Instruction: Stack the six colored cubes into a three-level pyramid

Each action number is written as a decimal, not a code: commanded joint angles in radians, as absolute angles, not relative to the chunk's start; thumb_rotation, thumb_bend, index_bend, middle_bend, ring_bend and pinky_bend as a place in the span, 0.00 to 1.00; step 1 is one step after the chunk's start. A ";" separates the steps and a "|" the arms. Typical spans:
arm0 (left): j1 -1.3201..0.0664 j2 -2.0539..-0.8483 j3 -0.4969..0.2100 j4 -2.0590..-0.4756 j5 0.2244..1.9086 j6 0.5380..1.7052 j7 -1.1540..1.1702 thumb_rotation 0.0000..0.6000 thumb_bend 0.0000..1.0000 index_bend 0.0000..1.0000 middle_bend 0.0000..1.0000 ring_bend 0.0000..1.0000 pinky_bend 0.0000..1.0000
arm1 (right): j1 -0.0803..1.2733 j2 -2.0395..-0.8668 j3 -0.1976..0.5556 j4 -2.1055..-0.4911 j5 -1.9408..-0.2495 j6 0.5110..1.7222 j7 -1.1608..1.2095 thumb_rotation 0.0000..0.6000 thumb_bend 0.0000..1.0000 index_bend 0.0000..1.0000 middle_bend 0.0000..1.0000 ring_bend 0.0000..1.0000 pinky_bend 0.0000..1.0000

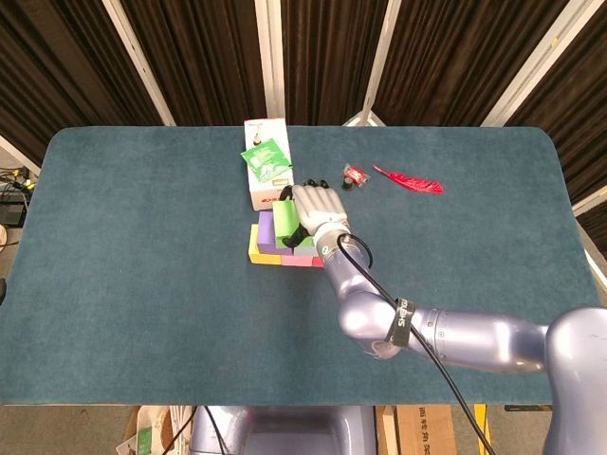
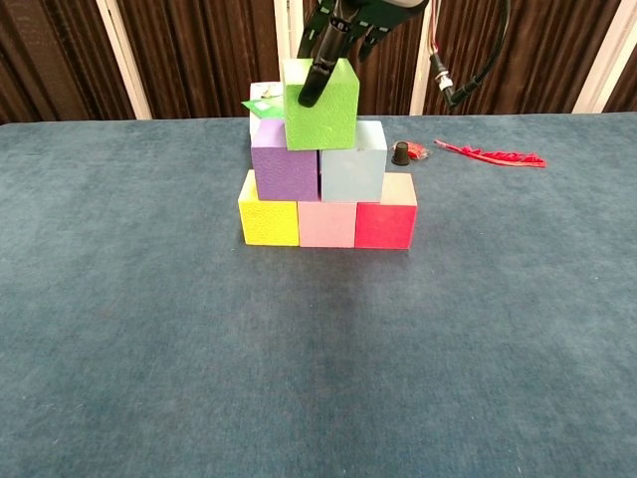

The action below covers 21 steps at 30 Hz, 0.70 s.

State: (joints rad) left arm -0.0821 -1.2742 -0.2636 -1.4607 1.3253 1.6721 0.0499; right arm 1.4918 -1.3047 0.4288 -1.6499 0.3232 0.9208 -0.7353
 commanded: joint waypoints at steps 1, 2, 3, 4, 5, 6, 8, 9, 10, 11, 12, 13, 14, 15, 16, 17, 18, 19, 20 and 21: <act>-0.082 -1.275 -0.264 -1.461 1.325 1.673 0.051 1.00 0.36 0.12 0.04 0.00 0.00 | 1.491 -1.307 0.431 -1.649 0.319 0.928 -0.733 1.00 0.24 0.27 0.33 0.14 0.00; -0.082 -1.275 -0.264 -1.461 1.325 1.674 0.050 1.00 0.36 0.12 0.04 0.00 0.00 | 1.492 -1.308 0.431 -1.650 0.317 0.933 -0.734 1.00 0.24 0.27 0.33 0.14 0.00; -0.082 -1.276 -0.264 -1.461 1.325 1.674 0.050 1.00 0.36 0.12 0.04 0.00 0.00 | 1.492 -1.308 0.431 -1.650 0.317 0.935 -0.735 1.00 0.24 0.27 0.33 0.14 0.00; -0.082 -1.276 -0.265 -1.460 1.325 1.675 0.050 1.00 0.36 0.12 0.04 0.00 0.00 | 1.492 -1.308 0.432 -1.650 0.316 0.938 -0.736 1.00 0.24 0.27 0.33 0.14 0.00; -0.082 -1.277 -0.266 -1.460 1.325 1.676 0.049 1.00 0.36 0.12 0.04 0.00 0.00 | 1.492 -1.309 0.434 -1.650 0.316 0.941 -0.736 1.00 0.24 0.27 0.33 0.14 0.00; -0.082 -1.277 -0.266 -1.460 1.325 1.676 0.049 1.00 0.36 0.12 0.04 0.00 0.00 | 1.492 -1.309 0.435 -1.650 0.316 0.943 -0.736 1.00 0.24 0.27 0.33 0.14 0.00; -0.082 -1.277 -0.266 -1.459 1.325 1.676 0.049 1.00 0.36 0.12 0.04 0.00 0.00 | 1.492 -1.308 0.437 -1.652 0.317 0.947 -0.736 1.00 0.24 0.27 0.33 0.14 0.00; -0.082 -1.278 -0.266 -1.459 1.325 1.675 0.049 1.00 0.36 0.12 0.04 0.00 0.00 | 1.492 -1.308 0.438 -1.653 0.317 0.948 -0.738 1.00 0.24 0.27 0.33 0.14 0.00; -0.082 -1.279 -0.266 -1.458 1.324 1.676 0.050 1.00 0.36 0.12 0.04 0.00 0.00 | 1.492 -1.307 0.439 -1.654 0.318 0.951 -0.740 1.00 0.24 0.27 0.33 0.14 0.00; -0.082 -1.279 -0.266 -1.458 1.324 1.676 0.050 1.00 0.36 0.12 0.04 0.00 0.00 | 1.493 -1.306 0.441 -1.654 0.319 0.953 -0.742 1.00 0.24 0.27 0.33 0.15 0.00; -0.082 -1.279 -0.266 -1.458 1.324 1.675 0.050 1.00 0.36 0.12 0.04 0.00 0.00 | 1.494 -1.306 0.442 -1.655 0.319 0.955 -0.744 1.00 0.24 0.27 0.33 0.15 0.00; -0.082 -1.279 -0.266 -1.458 1.324 1.675 0.050 1.00 0.36 0.12 0.04 0.00 0.00 | 1.494 -1.306 0.443 -1.655 0.321 0.956 -0.746 1.00 0.24 0.27 0.33 0.15 0.00; -0.082 -1.279 -0.266 -1.457 1.324 1.676 0.050 1.00 0.36 0.12 0.04 0.00 0.00 | 1.495 -1.305 0.444 -1.654 0.322 0.958 -0.749 1.00 0.24 0.27 0.33 0.15 0.00; -0.082 -1.280 -0.266 -1.457 1.324 1.676 0.050 1.00 0.36 0.12 0.04 0.00 0.00 | 1.495 -1.305 0.444 -1.654 0.324 0.959 -0.751 1.00 0.24 0.27 0.33 0.15 0.00; -0.083 -1.280 -0.266 -1.457 1.324 1.676 0.050 1.00 0.36 0.12 0.04 0.00 0.00 | 1.495 -1.305 0.444 -1.652 0.327 0.961 -0.754 1.00 0.24 0.28 0.33 0.15 0.00; -0.082 -1.279 -0.266 -1.457 1.324 1.676 0.050 1.00 0.36 0.12 0.04 0.00 0.00 | 1.495 -1.306 0.444 -1.651 0.331 0.962 -0.758 1.00 0.24 0.28 0.33 0.15 0.00; -0.082 -1.279 -0.267 -1.457 1.323 1.676 0.050 1.00 0.36 0.12 0.04 0.00 0.00 | 1.496 -1.306 0.444 -1.650 0.334 0.962 -0.760 1.00 0.24 0.28 0.33 0.15 0.00; -0.082 -1.279 -0.267 -1.457 1.323 1.676 0.050 1.00 0.36 0.12 0.04 0.00 0.00 | 1.496 -1.307 0.444 -1.648 0.337 0.963 -0.764 1.00 0.24 0.28 0.33 0.15 0.00; -0.082 -1.279 -0.267 -1.457 1.323 1.676 0.050 1.00 0.36 0.12 0.04 0.00 0.00 | 1.496 -1.308 0.445 -1.647 0.340 0.963 -0.766 1.00 0.24 0.28 0.33 0.15 0.00; -0.082 -1.279 -0.267 -1.458 1.323 1.676 0.049 1.00 0.36 0.12 0.04 0.00 0.00 | 1.495 -1.309 0.445 -1.645 0.342 0.962 -0.768 1.00 0.24 0.28 0.33 0.15 0.00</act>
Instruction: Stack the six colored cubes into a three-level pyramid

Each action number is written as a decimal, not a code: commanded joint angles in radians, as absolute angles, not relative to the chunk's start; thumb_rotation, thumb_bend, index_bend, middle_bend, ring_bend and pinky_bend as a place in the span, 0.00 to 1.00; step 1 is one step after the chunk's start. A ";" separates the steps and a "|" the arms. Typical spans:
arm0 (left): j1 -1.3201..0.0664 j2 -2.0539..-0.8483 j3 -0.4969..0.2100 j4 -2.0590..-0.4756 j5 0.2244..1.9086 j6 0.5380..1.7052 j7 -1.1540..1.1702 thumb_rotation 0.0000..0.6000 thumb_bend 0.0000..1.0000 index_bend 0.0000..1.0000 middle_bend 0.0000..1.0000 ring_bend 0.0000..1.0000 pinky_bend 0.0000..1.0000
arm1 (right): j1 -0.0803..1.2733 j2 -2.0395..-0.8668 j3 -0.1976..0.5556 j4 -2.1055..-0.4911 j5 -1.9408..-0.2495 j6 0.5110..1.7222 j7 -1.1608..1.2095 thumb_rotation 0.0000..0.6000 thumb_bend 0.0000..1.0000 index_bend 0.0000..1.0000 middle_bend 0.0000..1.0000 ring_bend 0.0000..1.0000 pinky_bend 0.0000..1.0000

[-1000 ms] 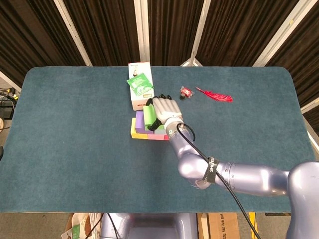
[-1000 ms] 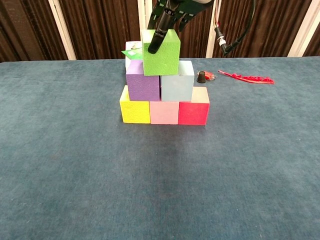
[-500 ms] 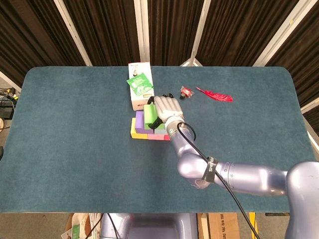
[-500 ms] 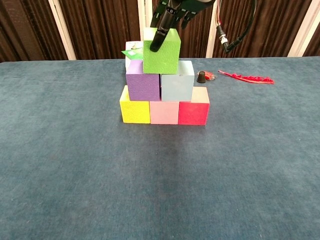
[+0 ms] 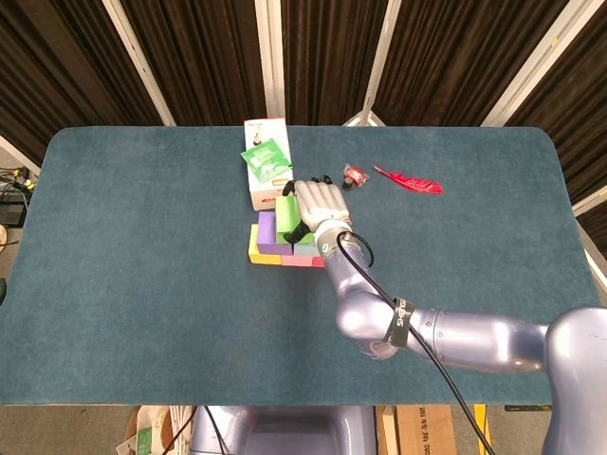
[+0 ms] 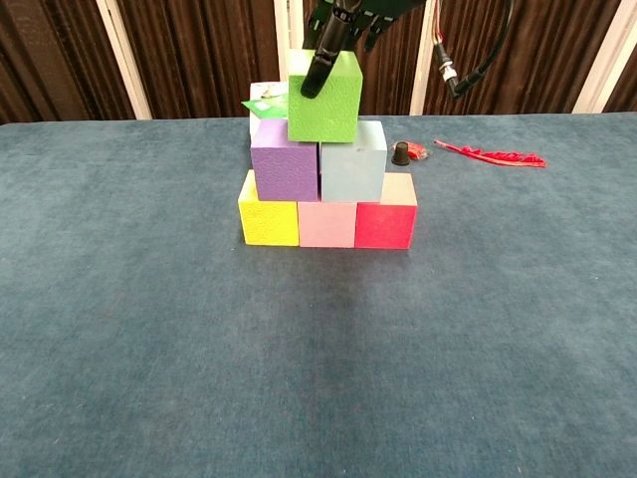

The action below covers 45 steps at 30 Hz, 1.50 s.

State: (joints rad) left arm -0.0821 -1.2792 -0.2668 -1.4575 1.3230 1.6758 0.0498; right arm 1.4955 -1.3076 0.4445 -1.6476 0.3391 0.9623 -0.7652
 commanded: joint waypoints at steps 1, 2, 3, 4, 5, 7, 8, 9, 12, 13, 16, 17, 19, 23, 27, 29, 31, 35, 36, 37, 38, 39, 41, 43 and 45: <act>-0.082 -1.278 -0.267 -1.458 1.323 1.676 0.049 1.00 0.36 0.12 0.04 0.00 0.00 | 1.494 -1.310 0.445 -1.645 0.343 0.962 -0.769 1.00 0.24 0.28 0.33 0.15 0.00; -0.081 -1.278 -0.267 -1.459 1.323 1.677 0.049 1.00 0.36 0.12 0.04 0.00 0.00 | 1.494 -1.311 0.445 -1.643 0.344 0.962 -0.771 1.00 0.24 0.28 0.33 0.15 0.00; -0.081 -1.278 -0.268 -1.459 1.323 1.678 0.049 1.00 0.36 0.12 0.04 0.00 0.00 | 1.494 -1.313 0.446 -1.642 0.346 0.963 -0.773 1.00 0.24 0.28 0.33 0.15 0.00; -0.081 -1.278 -0.268 -1.459 1.323 1.678 0.050 1.00 0.36 0.12 0.04 0.00 0.00 | 1.494 -1.314 0.446 -1.641 0.346 0.963 -0.775 1.00 0.24 0.28 0.33 0.15 0.00; -0.081 -1.278 -0.268 -1.459 1.323 1.678 0.050 1.00 0.36 0.12 0.04 0.00 0.00 | 1.494 -1.316 0.447 -1.640 0.348 0.962 -0.776 1.00 0.24 0.28 0.33 0.15 0.00; -0.081 -1.278 -0.268 -1.459 1.323 1.677 0.050 1.00 0.36 0.12 0.04 0.00 0.00 | 1.494 -1.318 0.449 -1.638 0.349 0.963 -0.779 1.00 0.24 0.28 0.33 0.15 0.00; -0.081 -1.278 -0.268 -1.458 1.322 1.677 0.051 1.00 0.36 0.12 0.04 0.00 0.00 | 1.494 -1.319 0.450 -1.637 0.349 0.963 -0.781 1.00 0.24 0.28 0.33 0.15 0.00; -0.081 -1.278 -0.268 -1.458 1.322 1.677 0.051 1.00 0.36 0.12 0.04 0.00 0.00 | 1.493 -1.319 0.452 -1.636 0.349 0.964 -0.782 1.00 0.24 0.28 0.33 0.15 0.00; -0.082 -1.278 -0.269 -1.457 1.321 1.676 0.051 1.00 0.36 0.12 0.04 0.00 0.00 | 1.492 -1.320 0.455 -1.636 0.350 0.965 -0.786 1.00 0.24 0.28 0.33 0.15 0.00; -0.082 -1.278 -0.269 -1.457 1.320 1.676 0.051 1.00 0.36 0.12 0.04 0.00 0.00 | 1.492 -1.320 0.455 -1.635 0.351 0.965 -0.788 1.00 0.24 0.28 0.33 0.15 0.00; -0.082 -1.278 -0.269 -1.457 1.320 1.676 0.051 1.00 0.36 0.12 0.04 0.00 0.00 | 1.491 -1.321 0.458 -1.633 0.354 0.966 -0.792 1.00 0.24 0.28 0.33 0.15 0.00; -0.082 -1.278 -0.269 -1.457 1.320 1.676 0.051 1.00 0.36 0.12 0.04 0.00 0.00 | 1.490 -1.321 0.459 -1.633 0.354 0.968 -0.793 1.00 0.24 0.28 0.33 0.15 0.00; -0.081 -1.278 -0.269 -1.458 1.321 1.677 0.050 1.00 0.36 0.12 0.04 0.00 0.00 | 1.490 -1.323 0.460 -1.632 0.354 0.970 -0.795 1.00 0.24 0.28 0.33 0.15 0.00; -0.081 -1.277 -0.269 -1.458 1.321 1.678 0.050 1.00 0.36 0.12 0.04 0.00 0.00 | 1.487 -1.326 0.464 -1.631 0.356 0.971 -0.798 1.00 0.24 0.28 0.33 0.15 0.00; -0.080 -1.277 -0.269 -1.459 1.320 1.677 0.051 1.00 0.36 0.12 0.04 0.00 0.00 | 1.485 -1.326 0.467 -1.633 0.360 0.966 -0.804 1.00 0.24 0.28 0.33 0.15 0.00; -0.081 -1.277 -0.269 -1.459 1.320 1.677 0.051 1.00 0.36 0.12 0.04 0.00 0.00 | 1.484 -1.326 0.470 -1.633 0.361 0.964 -0.807 1.00 0.24 0.28 0.32 0.14 0.00; -0.081 -1.277 -0.270 -1.458 1.320 1.677 0.051 1.00 0.36 0.12 0.04 0.00 0.00 | 1.483 -1.326 0.471 -1.634 0.360 0.963 -0.808 1.00 0.24 0.28 0.29 0.12 0.00; -0.081 -1.278 -0.271 -1.457 1.319 1.677 0.051 1.00 0.36 0.12 0.04 0.00 0.00 | 1.481 -1.328 0.475 -1.634 0.359 0.963 -0.808 1.00 0.24 0.25 0.24 0.10 0.00; -0.081 -1.278 -0.271 -1.457 1.318 1.677 0.051 1.00 0.36 0.12 0.04 0.00 0.00 | 1.481 -1.328 0.476 -1.634 0.358 0.964 -0.807 1.00 0.24 0.24 0.22 0.09 0.00; -0.081 -1.278 -0.271 -1.457 1.318 1.677 0.051 1.00 0.36 0.12 0.04 0.00 0.00 | 1.481 -1.328 0.477 -1.633 0.356 0.965 -0.807 1.00 0.24 0.24 0.22 0.09 0.00; -0.081 -1.278 -0.271 -1.457 1.318 1.677 0.051 1.00 0.36 0.12 0.04 0.00 0.00 | 1.480 -1.329 0.477 -1.634 0.355 0.966 -0.807 1.00 0.24 0.23 0.20 0.08 0.00; -0.081 -1.278 -0.272 -1.457 1.318 1.678 0.050 1.00 0.36 0.12 0.04 0.00 0.00 | 1.480 -1.329 0.478 -1.635 0.354 0.967 -0.807 1.00 0.24 0.23 0.20 0.08 0.00; -0.081 -1.278 -0.272 -1.456 1.318 1.678 0.051 1.00 0.36 0.12 0.04 0.00 0.00 | 1.479 -1.330 0.479 -1.635 0.352 0.969 -0.806 1.00 0.24 0.22 0.18 0.07 0.00; -0.081 -1.278 -0.272 -1.457 1.317 1.678 0.051 1.00 0.36 0.12 0.04 0.00 0.00 | 1.478 -1.330 0.481 -1.636 0.352 0.971 -0.806 1.00 0.24 0.21 0.17 0.06 0.00; -0.081 -1.278 -0.271 -1.457 1.317 1.677 0.052 1.00 0.36 0.12 0.04 0.00 0.00 | 1.477 -1.328 0.481 -1.639 0.351 0.970 -0.808 1.00 0.24 0.20 0.15 0.05 0.00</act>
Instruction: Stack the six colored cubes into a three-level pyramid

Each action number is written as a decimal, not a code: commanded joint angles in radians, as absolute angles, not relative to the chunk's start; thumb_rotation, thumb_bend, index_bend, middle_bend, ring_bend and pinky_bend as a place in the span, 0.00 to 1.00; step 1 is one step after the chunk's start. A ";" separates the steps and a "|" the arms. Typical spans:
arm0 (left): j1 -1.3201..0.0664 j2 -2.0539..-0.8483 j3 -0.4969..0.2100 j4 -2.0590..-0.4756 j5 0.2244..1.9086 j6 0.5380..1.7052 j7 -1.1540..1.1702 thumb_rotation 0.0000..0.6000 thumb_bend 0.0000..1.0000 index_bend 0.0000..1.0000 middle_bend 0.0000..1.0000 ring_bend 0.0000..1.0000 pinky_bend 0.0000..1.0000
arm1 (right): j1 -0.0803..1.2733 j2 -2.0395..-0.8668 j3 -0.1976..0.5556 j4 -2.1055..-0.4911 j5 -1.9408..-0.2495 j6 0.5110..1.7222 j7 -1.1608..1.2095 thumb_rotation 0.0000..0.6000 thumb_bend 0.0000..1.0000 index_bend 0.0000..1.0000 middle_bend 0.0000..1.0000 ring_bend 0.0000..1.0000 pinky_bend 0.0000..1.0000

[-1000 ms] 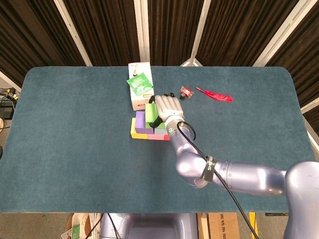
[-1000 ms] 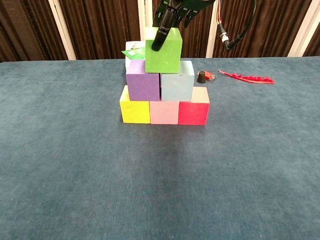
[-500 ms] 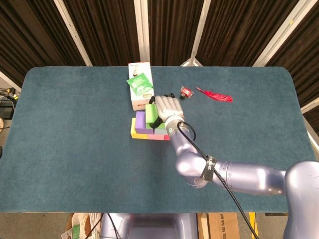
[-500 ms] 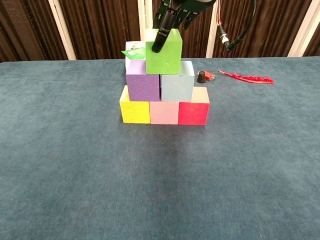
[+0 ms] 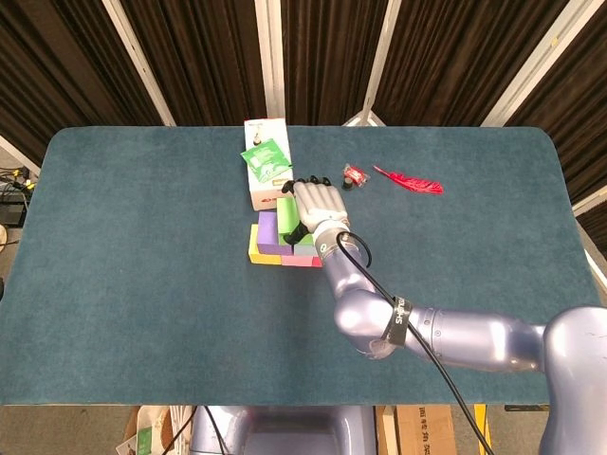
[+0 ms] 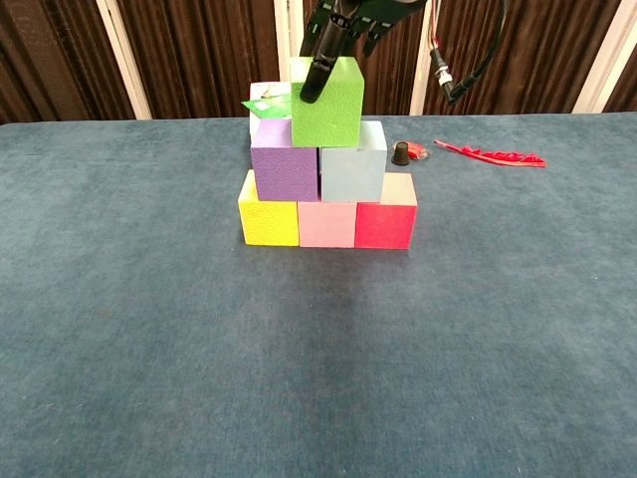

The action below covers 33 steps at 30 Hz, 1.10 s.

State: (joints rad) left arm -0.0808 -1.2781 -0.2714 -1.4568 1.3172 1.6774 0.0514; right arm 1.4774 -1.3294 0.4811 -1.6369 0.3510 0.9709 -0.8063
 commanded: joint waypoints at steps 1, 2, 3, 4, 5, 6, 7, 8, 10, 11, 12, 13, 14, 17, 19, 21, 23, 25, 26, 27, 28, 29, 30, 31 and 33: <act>-0.081 -1.278 -0.271 -1.457 1.317 1.677 0.052 1.00 0.36 0.12 0.04 0.00 0.00 | 1.476 -1.326 0.481 -1.641 0.354 0.968 -0.811 1.00 0.24 0.19 0.14 0.04 0.00; -0.081 -1.278 -0.271 -1.457 1.317 1.678 0.052 1.00 0.36 0.12 0.04 0.00 0.00 | 1.475 -1.324 0.481 -1.643 0.356 0.966 -0.813 1.00 0.24 0.18 0.13 0.04 0.00; -0.081 -1.279 -0.271 -1.456 1.317 1.677 0.053 1.00 0.36 0.12 0.03 0.00 0.00 | 1.475 -1.322 0.482 -1.646 0.359 0.964 -0.816 1.00 0.24 0.16 0.12 0.03 0.00; -0.081 -1.279 -0.272 -1.456 1.317 1.677 0.053 1.00 0.36 0.12 0.03 0.00 0.00 | 1.474 -1.319 0.483 -1.649 0.361 0.961 -0.817 1.00 0.24 0.15 0.11 0.03 0.00; -0.082 -1.279 -0.272 -1.456 1.316 1.677 0.054 1.00 0.36 0.12 0.03 0.00 0.00 | 1.473 -1.315 0.485 -1.653 0.364 0.956 -0.819 1.00 0.24 0.12 0.09 0.02 0.00; -0.082 -1.280 -0.272 -1.456 1.316 1.677 0.054 1.00 0.36 0.12 0.03 0.00 0.00 | 1.471 -1.310 0.487 -1.658 0.366 0.951 -0.820 1.00 0.24 0.10 0.08 0.01 0.00; -0.082 -1.279 -0.272 -1.455 1.316 1.677 0.054 1.00 0.36 0.12 0.03 0.00 0.00 | 1.469 -1.306 0.488 -1.662 0.369 0.947 -0.820 1.00 0.24 0.09 0.07 0.01 0.00; -0.082 -1.279 -0.272 -1.455 1.316 1.676 0.055 1.00 0.36 0.12 0.03 0.00 0.00 | 1.467 -1.299 0.490 -1.668 0.371 0.944 -0.821 1.00 0.24 0.07 0.05 0.00 0.00; -0.082 -1.279 -0.271 -1.454 1.316 1.675 0.055 1.00 0.36 0.12 0.02 0.00 0.00 | 1.462 -1.285 0.494 -1.683 0.372 0.938 -0.819 1.00 0.24 0.05 0.04 0.00 0.00; -0.082 -1.278 -0.271 -1.453 1.316 1.675 0.054 1.00 0.36 0.12 0.02 0.00 0.00 | 1.458 -1.278 0.498 -1.690 0.370 0.936 -0.814 1.00 0.24 0.04 0.03 0.00 0.00; -0.083 -1.278 -0.271 -1.451 1.316 1.673 0.054 1.00 0.36 0.12 0.02 0.00 0.00 | 1.452 -1.267 0.504 -1.703 0.367 0.934 -0.806 1.00 0.24 0.04 0.02 0.00 0.00; -0.083 -1.277 -0.271 -1.450 1.315 1.671 0.054 1.00 0.36 0.12 0.02 0.00 0.00 | 1.447 -1.257 0.509 -1.713 0.362 0.935 -0.799 1.00 0.24 0.04 0.02 0.00 0.00; -0.083 -1.276 -0.270 -1.450 1.315 1.668 0.054 1.00 0.36 0.12 0.02 0.00 0.00 | 1.438 -1.242 0.515 -1.729 0.353 0.938 -0.788 1.00 0.24 0.03 0.02 0.00 0.00; -0.085 -1.275 -0.267 -1.450 1.318 1.663 0.050 1.00 0.36 0.12 0.02 0.00 0.00 | 1.415 -1.206 0.525 -1.777 0.310 0.960 -0.761 1.00 0.24 0.03 0.01 0.00 0.00; -0.086 -1.273 -0.262 -1.451 1.325 1.660 0.046 1.00 0.36 0.12 0.02 0.00 0.00 | 1.395 -1.178 0.529 -1.819 0.269 0.984 -0.739 1.00 0.24 0.03 0.01 0.00 0.00; -0.085 -1.269 -0.257 -1.454 1.332 1.658 0.038 1.00 0.36 0.12 0.02 0.00 0.00 | 1.372 -1.147 0.533 -1.861 0.229 1.013 -0.716 1.00 0.24 0.03 0.01 0.00 0.00; -0.084 -1.265 -0.254 -1.458 1.340 1.658 0.024 1.00 0.36 0.12 0.02 0.00 0.00 | 1.344 -1.113 0.534 -1.908 0.186 1.041 -0.693 1.00 0.24 0.03 0.01 0.00 0.00; -0.082 -1.259 -0.253 -1.461 1.346 1.660 0.006 1.00 0.36 0.12 0.02 0.00 0.00 | 1.307 -1.076 0.533 -1.958 0.137 1.070 -0.664 1.00 0.24 0.03 0.02 0.00 0.00; -0.080 -1.256 -0.253 -1.462 1.349 1.661 -0.006 1.00 0.36 0.12 0.02 0.00 0.00 | 1.280 -1.050 0.529 -1.993 0.106 1.085 -0.647 1.00 0.24 0.03 0.02 0.00 0.00; -0.080 -1.253 -0.253 -1.463 1.351 1.662 -0.015 1.00 0.36 0.12 0.02 0.00 0.00 | 1.259 -1.030 0.526 -2.017 0.084 1.096 -0.634 1.00 0.24 0.03 0.02 0.00 0.00; -0.078 -1.249 -0.252 -1.464 1.356 1.663 -0.028 1.00 0.36 0.12 0.02 0.00 0.00 | 1.224 -1.001 0.521 -2.051 0.047 1.111 -0.613 1.00 0.24 0.03 0.02 0.00 0.00; -0.078 -1.247 -0.251 -1.464 1.360 1.664 -0.036 1.00 0.36 0.12 0.02 0.00 0.00 | 1.200 -0.982 0.517 -2.073 0.019 1.118 -0.598 1.00 0.24 0.03 0.02 0.00 0.00; -0.077 -1.244 -0.250 -1.463 1.365 1.665 -0.048 1.00 0.36 0.12 0.02 0.00 0.00 | 1.160 -0.952 0.509 -2.104 -0.026 1.129 -0.573 1.00 0.24 0.03 0.02 0.00 0.00; -0.076 -1.242 -0.248 -1.462 1.371 1.666 -0.057 1.00 0.36 0.12 0.02 0.00 0.00 | 1.116 -0.922 0.499 -2.132 -0.074 1.142 -0.545 1.00 0.24 0.03 0.02 0.00 0.00; -0.076 -1.239 -0.245 -1.459 1.379 1.667 -0.066 1.00 0.36 0.12 0.02 0.00 0.00 | 1.034 -0.875 0.478 -2.178 -0.172 1.173 -0.494 1.00 0.24 0.03 0.01 0.00 0.00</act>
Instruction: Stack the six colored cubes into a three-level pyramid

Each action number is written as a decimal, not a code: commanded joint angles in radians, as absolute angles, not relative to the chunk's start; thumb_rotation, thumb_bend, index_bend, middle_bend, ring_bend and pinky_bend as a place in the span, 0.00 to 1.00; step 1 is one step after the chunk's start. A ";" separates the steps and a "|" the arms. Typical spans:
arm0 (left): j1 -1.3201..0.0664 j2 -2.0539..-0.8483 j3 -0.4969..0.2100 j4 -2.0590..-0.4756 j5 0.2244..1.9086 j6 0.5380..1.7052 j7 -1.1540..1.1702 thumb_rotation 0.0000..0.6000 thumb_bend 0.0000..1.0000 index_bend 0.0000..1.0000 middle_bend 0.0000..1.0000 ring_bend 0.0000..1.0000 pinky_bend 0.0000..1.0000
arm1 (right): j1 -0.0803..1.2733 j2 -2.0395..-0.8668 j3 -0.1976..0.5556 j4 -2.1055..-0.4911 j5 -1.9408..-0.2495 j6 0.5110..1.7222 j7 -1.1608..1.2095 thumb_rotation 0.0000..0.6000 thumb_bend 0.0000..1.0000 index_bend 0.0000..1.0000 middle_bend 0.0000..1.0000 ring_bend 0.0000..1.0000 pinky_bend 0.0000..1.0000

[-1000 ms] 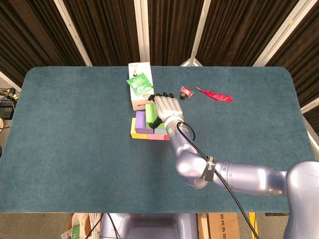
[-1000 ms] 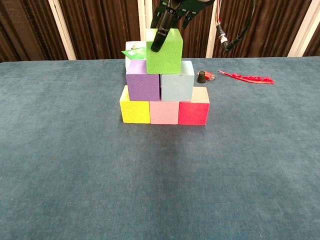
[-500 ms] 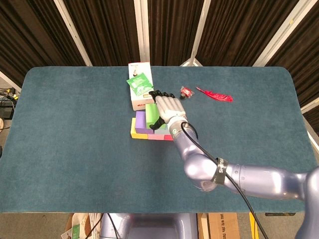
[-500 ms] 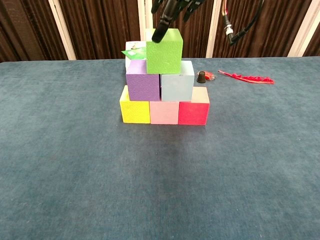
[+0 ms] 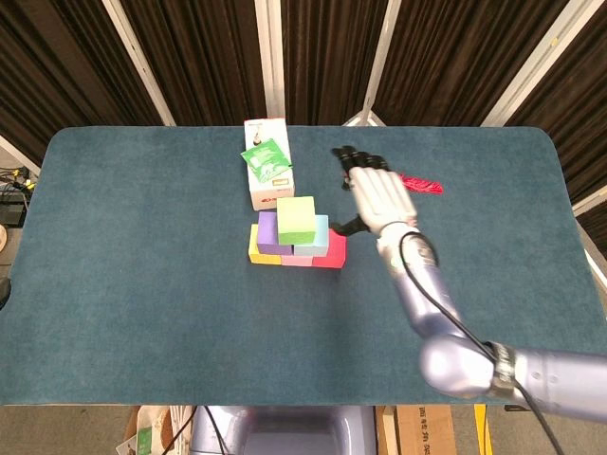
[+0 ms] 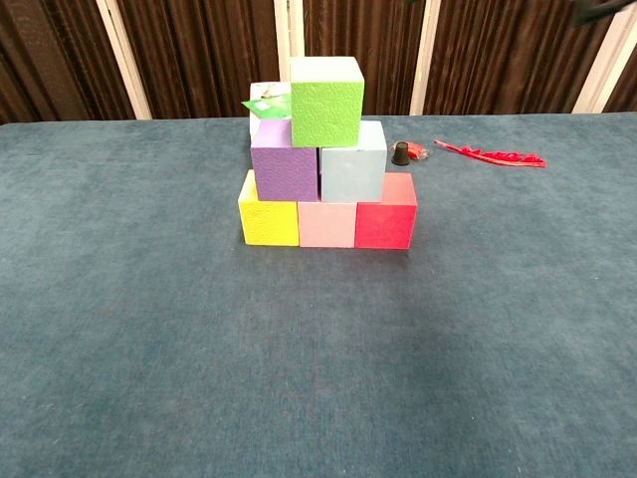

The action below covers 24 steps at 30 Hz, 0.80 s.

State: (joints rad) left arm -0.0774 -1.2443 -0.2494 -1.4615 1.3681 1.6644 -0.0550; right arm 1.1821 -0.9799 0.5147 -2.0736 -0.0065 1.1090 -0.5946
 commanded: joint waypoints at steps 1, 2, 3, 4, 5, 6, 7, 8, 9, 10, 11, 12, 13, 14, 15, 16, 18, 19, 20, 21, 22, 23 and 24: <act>-0.077 -1.238 -0.242 -1.458 1.384 1.666 -0.070 1.00 0.36 0.12 0.02 0.00 0.00 | 0.979 -0.850 0.460 -2.203 -0.240 1.194 -0.459 1.00 0.24 0.03 0.02 0.00 0.00; -0.077 -1.237 -0.241 -1.457 1.386 1.666 -0.071 1.00 0.36 0.12 0.02 0.00 0.00 | 0.941 -0.836 0.446 -2.218 -0.289 1.208 -0.435 1.00 0.24 0.03 0.02 0.00 0.00; -0.078 -1.237 -0.238 -1.456 1.391 1.664 -0.072 1.00 0.36 0.12 0.02 0.00 0.00 | 0.883 -0.816 0.419 -2.236 -0.363 1.232 -0.404 1.00 0.24 0.03 0.02 0.00 0.00; -0.078 -1.237 -0.234 -1.456 1.395 1.663 -0.073 1.00 0.36 0.12 0.02 0.00 0.00 | 0.823 -0.798 0.387 -2.252 -0.443 1.259 -0.373 1.00 0.24 0.03 0.02 0.00 0.00; -0.079 -1.237 -0.232 -1.457 1.398 1.662 -0.073 1.00 0.36 0.12 0.02 0.00 0.00 | 0.783 -0.789 0.364 -2.259 -0.500 1.274 -0.354 1.00 0.24 0.03 0.02 0.00 0.00; -0.079 -1.237 -0.227 -1.459 1.404 1.660 -0.073 1.00 0.36 0.12 0.02 0.00 0.00 | 0.721 -0.779 0.324 -2.266 -0.586 1.301 -0.324 1.00 0.24 0.03 0.02 0.00 0.00; -0.080 -1.237 -0.222 -1.461 1.411 1.659 -0.072 1.00 0.36 0.12 0.02 0.00 0.00 | 0.660 -0.776 0.284 -2.266 -0.674 1.330 -0.292 1.00 0.24 0.03 0.02 0.00 0.00; -0.080 -1.237 -0.219 -1.461 1.416 1.660 -0.071 1.00 0.36 0.12 0.02 0.00 0.00 | 0.621 -0.777 0.258 -2.263 -0.735 1.351 -0.269 1.00 0.24 0.03 0.02 0.00 0.00; -0.080 -1.238 -0.213 -1.464 1.424 1.659 -0.070 1.00 0.36 0.12 0.02 0.00 0.00 | 0.562 -0.786 0.214 -2.249 -0.828 1.385 -0.238 1.00 0.24 0.03 0.02 0.00 0.00; -0.080 -1.237 -0.206 -1.467 1.433 1.659 -0.069 1.00 0.36 0.12 0.02 0.00 0.00 | 0.505 -0.801 0.166 -2.224 -0.926 1.416 -0.211 1.00 0.24 0.03 0.02 0.00 0.00; -0.080 -1.236 -0.202 -1.469 1.437 1.658 -0.069 1.00 0.36 0.12 0.02 0.00 0.00 | 0.473 -0.813 0.137 -2.201 -0.990 1.435 -0.194 1.00 0.24 0.03 0.02 0.00 0.00; -0.079 -1.234 -0.195 -1.474 1.444 1.656 -0.071 1.00 0.36 0.12 0.02 0.00 0.00 | 0.424 -0.836 0.093 -2.159 -1.076 1.466 -0.170 1.00 0.24 0.03 0.02 0.00 0.00; -0.077 -1.230 -0.189 -1.480 1.450 1.654 -0.072 1.00 0.36 0.12 0.02 0.00 0.00 | 0.383 -0.862 0.056 -2.114 -1.149 1.496 -0.152 1.00 0.24 0.03 0.02 0.00 0.00; -0.076 -1.226 -0.184 -1.484 1.454 1.652 -0.074 1.00 0.36 0.12 0.02 0.00 0.00 | 0.358 -0.880 0.034 -2.081 -1.194 1.516 -0.141 1.00 0.24 0.03 0.02 0.00 0.00; -0.074 -1.220 -0.178 -1.492 1.460 1.650 -0.077 1.00 0.36 0.12 0.02 0.00 0.00 | 0.324 -0.906 0.004 -2.031 -1.255 1.543 -0.125 1.00 0.24 0.03 0.02 0.00 0.00; -0.071 -1.213 -0.173 -1.499 1.464 1.651 -0.078 1.00 0.36 0.12 0.02 0.00 0.00 | 0.294 -0.934 -0.017 -1.983 -1.305 1.572 -0.110 1.00 0.24 0.03 0.02 0.00 0.00; -0.067 -1.206 -0.169 -1.505 1.467 1.653 -0.078 1.00 0.36 0.12 0.02 0.00 0.00 | 0.265 -0.961 -0.041 -1.931 -1.356 1.599 -0.101 1.00 0.24 0.04 0.02 0.00 0.00; -0.064 -1.202 -0.167 -1.509 1.470 1.656 -0.080 1.00 0.36 0.12 0.02 0.00 0.00 | 0.247 -0.979 -0.054 -1.897 -1.389 1.618 -0.097 1.00 0.24 0.04 0.02 0.00 0.00; -0.060 -1.197 -0.165 -1.515 1.472 1.661 -0.083 1.00 0.36 0.12 0.02 0.00 0.00 | 0.220 -1.006 -0.073 -1.848 -1.430 1.647 -0.096 1.00 0.24 0.04 0.02 0.00 0.00; -0.057 -1.191 -0.163 -1.519 1.473 1.662 -0.085 1.00 0.36 0.12 0.02 0.00 0.00 | 0.200 -1.026 -0.086 -1.809 -1.460 1.665 -0.095 1.00 0.24 0.04 0.02 0.00 0.00; -0.056 -1.188 -0.161 -1.522 1.474 1.663 -0.087 1.00 0.36 0.12 0.02 0.00 0.00 | 0.189 -1.036 -0.096 -1.788 -1.477 1.672 -0.096 1.00 0.24 0.04 0.02 0.00 0.00; -0.054 -1.184 -0.160 -1.524 1.475 1.663 -0.091 1.00 0.36 0.12 0.02 0.00 0.00 | 0.176 -1.045 -0.105 -1.769 -1.490 1.679 -0.095 1.00 0.24 0.04 0.02 0.00 0.00; -0.053 -1.180 -0.159 -1.526 1.475 1.663 -0.095 1.00 0.36 0.12 0.02 0.00 0.00 | 0.166 -1.053 -0.110 -1.754 -1.501 1.687 -0.092 1.00 0.24 0.04 0.02 0.00 0.00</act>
State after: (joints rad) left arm -0.0549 -1.1840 -0.1609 -1.5233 1.4740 1.6624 -0.0909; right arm 0.2393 -0.9929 -0.0482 -1.8377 -1.4261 1.6221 -0.1261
